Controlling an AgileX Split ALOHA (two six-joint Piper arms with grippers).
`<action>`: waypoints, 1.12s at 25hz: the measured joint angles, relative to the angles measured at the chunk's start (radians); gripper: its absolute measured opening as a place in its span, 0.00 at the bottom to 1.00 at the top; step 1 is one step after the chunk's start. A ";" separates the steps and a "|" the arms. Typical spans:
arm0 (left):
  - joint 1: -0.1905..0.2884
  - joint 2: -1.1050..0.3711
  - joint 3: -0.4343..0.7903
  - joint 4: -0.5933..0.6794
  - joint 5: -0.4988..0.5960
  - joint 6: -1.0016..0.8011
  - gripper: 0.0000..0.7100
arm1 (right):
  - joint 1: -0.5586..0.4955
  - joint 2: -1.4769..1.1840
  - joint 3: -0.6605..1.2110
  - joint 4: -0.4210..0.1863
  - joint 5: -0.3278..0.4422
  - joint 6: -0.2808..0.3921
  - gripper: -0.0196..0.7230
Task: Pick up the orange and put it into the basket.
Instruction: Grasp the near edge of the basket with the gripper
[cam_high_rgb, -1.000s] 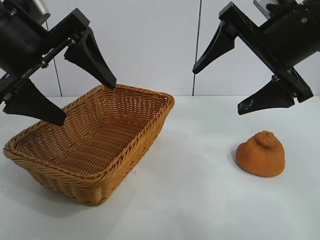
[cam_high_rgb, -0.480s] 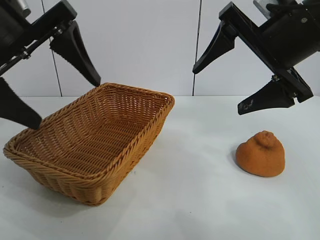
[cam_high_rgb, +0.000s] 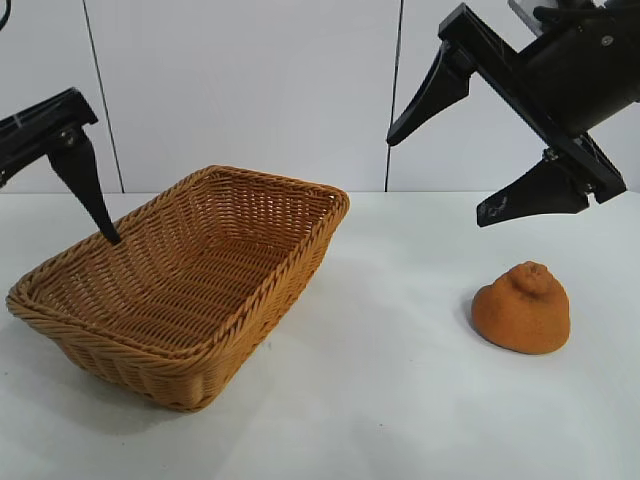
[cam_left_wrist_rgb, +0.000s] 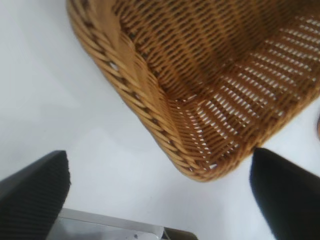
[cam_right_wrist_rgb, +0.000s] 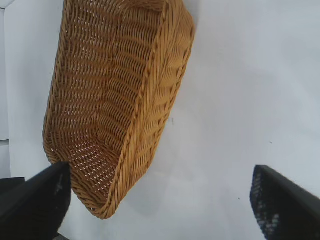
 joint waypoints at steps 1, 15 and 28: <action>0.000 0.000 0.017 0.000 -0.030 -0.030 0.98 | 0.000 0.000 0.000 0.000 0.000 0.000 0.93; 0.000 0.003 0.045 0.000 -0.233 -0.141 0.98 | 0.000 0.000 0.000 0.000 0.000 0.000 0.93; -0.019 0.217 0.049 0.012 -0.309 -0.145 0.98 | 0.000 0.000 0.000 0.000 -0.001 0.001 0.93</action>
